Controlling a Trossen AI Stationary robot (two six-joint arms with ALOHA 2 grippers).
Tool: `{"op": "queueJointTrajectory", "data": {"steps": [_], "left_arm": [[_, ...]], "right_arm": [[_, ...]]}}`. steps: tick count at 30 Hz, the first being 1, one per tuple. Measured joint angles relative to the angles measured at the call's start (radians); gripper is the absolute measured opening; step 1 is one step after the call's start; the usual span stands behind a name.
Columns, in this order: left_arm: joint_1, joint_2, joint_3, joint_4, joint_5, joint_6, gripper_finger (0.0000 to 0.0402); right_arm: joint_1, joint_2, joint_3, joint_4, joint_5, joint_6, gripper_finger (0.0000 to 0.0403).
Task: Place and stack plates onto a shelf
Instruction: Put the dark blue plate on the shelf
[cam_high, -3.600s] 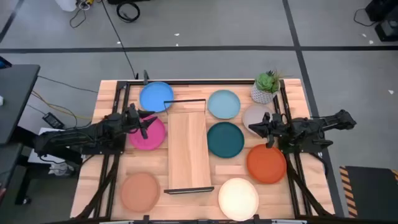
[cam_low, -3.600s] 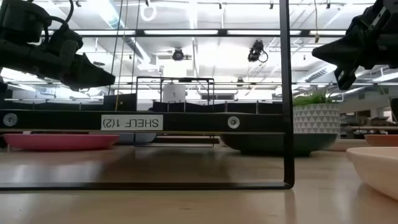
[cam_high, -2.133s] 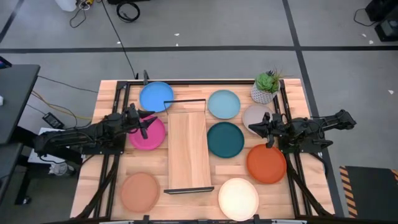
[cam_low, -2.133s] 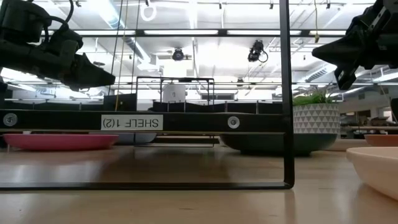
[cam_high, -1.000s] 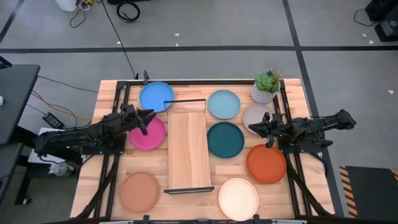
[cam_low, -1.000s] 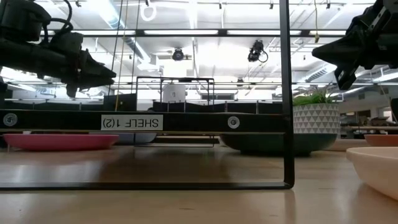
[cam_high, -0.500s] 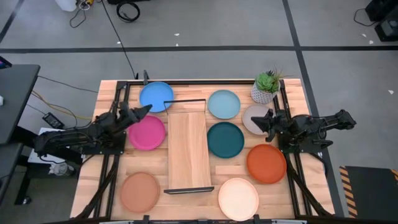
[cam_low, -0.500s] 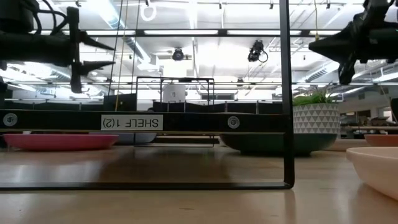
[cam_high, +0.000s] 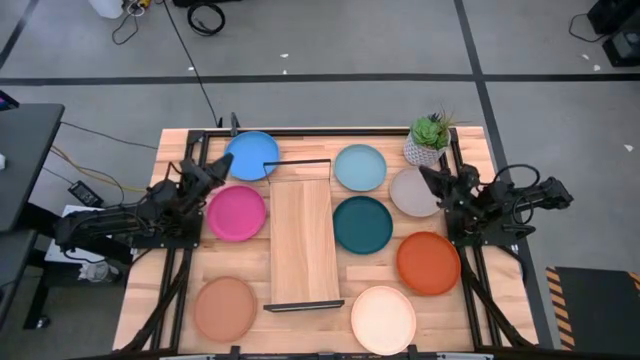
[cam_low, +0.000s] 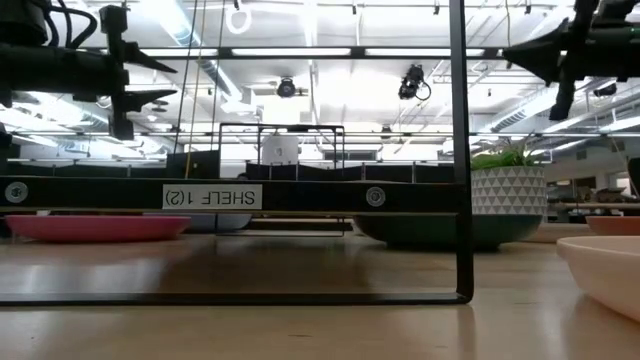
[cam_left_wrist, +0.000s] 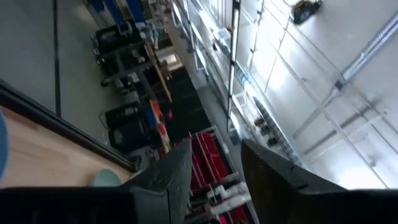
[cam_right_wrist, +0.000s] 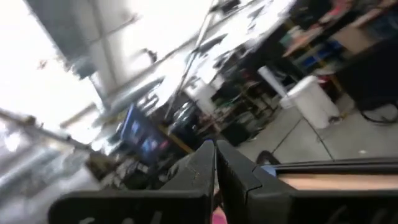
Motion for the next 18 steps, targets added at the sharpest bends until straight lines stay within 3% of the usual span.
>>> {"op": "queueJointTrajectory", "data": {"steps": [4, 8, 13, 18], "left_arm": [[0.000, 0.000, 0.000, 0.022, -0.005, -0.006, 0.0147], [0.000, 0.000, 0.000, 0.156, 0.010, 0.053, 0.0147], [0.000, -0.001, 0.042, 0.302, 0.154, 0.241, 0.0147], [0.000, 0.000, 0.139, 0.262, 0.333, 0.366, 0.0147]], "right_arm": [[-0.011, 0.000, 0.000, 0.005, 0.045, 0.141, 0.0022], [-0.022, 0.000, 0.000, 0.005, 0.082, 0.272, 0.0022], [-0.025, 0.000, 0.031, 0.006, 0.038, 0.244, 0.0022], [-0.025, 0.017, 0.114, 0.000, 0.096, 0.114, 0.0022]]}}
